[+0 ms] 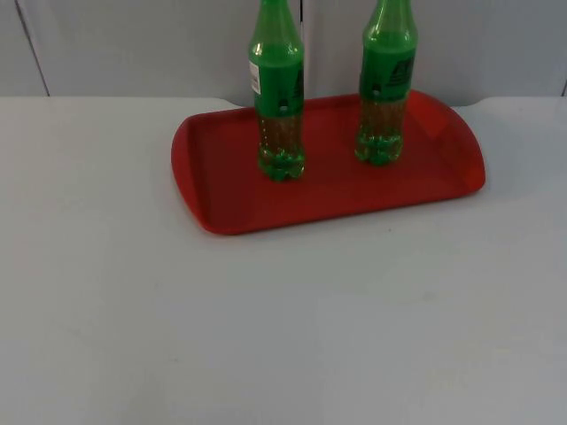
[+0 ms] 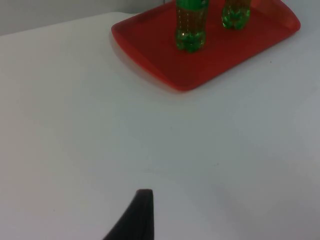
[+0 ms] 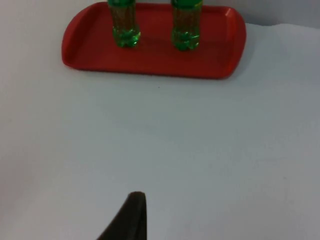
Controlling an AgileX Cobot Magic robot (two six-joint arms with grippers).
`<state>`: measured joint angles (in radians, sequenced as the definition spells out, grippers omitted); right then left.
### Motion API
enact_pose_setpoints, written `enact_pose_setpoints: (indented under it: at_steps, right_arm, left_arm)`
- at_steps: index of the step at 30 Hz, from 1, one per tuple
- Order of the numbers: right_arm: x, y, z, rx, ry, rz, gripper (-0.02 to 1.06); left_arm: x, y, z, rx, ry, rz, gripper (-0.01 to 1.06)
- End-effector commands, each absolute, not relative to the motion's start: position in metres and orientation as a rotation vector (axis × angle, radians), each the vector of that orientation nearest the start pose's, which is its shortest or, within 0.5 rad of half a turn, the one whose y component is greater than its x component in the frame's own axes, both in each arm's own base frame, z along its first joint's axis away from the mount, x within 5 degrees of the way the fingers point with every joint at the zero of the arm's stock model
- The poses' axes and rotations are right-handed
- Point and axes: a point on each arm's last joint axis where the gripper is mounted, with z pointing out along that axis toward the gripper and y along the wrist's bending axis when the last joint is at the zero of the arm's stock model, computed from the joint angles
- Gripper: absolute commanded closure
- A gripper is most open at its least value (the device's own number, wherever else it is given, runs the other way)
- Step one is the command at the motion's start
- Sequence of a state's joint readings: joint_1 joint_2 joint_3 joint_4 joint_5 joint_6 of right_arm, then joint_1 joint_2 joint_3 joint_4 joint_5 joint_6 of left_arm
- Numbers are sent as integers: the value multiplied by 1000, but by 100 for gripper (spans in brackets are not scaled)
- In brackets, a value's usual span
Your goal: Place the bottle upright on the tray.
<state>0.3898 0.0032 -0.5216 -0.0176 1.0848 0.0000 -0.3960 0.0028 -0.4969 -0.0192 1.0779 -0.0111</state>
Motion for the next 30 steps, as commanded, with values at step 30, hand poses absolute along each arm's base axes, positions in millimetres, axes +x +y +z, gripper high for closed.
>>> enact_pose_setpoints:
  at_steps: [30]
  right_arm:
    - [-7, -2, 280, -70, 2046, 33, -1]
  left_arm:
    - [-5, 1, 274, 393, 2038, -269, 0]
